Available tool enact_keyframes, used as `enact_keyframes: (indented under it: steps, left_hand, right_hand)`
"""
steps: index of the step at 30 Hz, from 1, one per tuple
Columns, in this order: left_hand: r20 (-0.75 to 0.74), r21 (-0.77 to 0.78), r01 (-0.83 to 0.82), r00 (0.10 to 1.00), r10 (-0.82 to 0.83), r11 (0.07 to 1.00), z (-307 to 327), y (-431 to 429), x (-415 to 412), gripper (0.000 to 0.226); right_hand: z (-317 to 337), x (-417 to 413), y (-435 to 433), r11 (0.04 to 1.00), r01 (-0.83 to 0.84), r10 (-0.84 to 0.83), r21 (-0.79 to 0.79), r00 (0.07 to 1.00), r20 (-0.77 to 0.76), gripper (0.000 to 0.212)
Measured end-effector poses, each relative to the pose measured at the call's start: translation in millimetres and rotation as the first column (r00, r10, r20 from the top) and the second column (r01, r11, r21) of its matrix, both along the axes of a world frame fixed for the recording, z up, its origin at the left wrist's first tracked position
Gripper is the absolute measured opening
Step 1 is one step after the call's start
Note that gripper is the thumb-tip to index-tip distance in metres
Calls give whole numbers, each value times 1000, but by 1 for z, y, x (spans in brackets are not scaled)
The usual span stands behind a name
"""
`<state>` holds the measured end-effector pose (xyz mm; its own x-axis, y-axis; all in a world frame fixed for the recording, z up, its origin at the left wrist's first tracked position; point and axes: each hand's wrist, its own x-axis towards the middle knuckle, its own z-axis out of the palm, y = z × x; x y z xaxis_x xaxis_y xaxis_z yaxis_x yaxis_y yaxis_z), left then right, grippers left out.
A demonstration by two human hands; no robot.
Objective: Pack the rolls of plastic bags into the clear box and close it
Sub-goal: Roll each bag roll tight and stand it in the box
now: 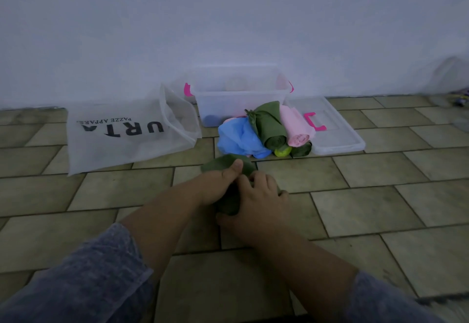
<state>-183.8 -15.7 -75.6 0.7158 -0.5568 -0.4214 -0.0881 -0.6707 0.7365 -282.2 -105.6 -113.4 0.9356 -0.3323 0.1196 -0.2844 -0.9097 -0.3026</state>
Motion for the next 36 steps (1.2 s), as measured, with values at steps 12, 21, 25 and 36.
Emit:
enact_keyframes:
  steps: [12,21,25,36]
  left_hand:
    - [110,137,135,982,-151,981,-11,2,1,70]
    - [450,136,270,840,-303,953,-29,33,-20,65]
    - [431,197,203,861,-270,959,-24,35,-15,37]
    - [450,243,133,862,-233,961,-18,35,-3,25]
  right_hand:
    - [13,-9,-28,973,-228,222,-20,963,-154,68]
    - [16,-11,-40,951,-270,292,150,945,-150,43]
    - [17,-7,-53,902,-261,316,343,942,-115,38]
    - [-3,10,-61,958,-91,122,272,988,-97,39]
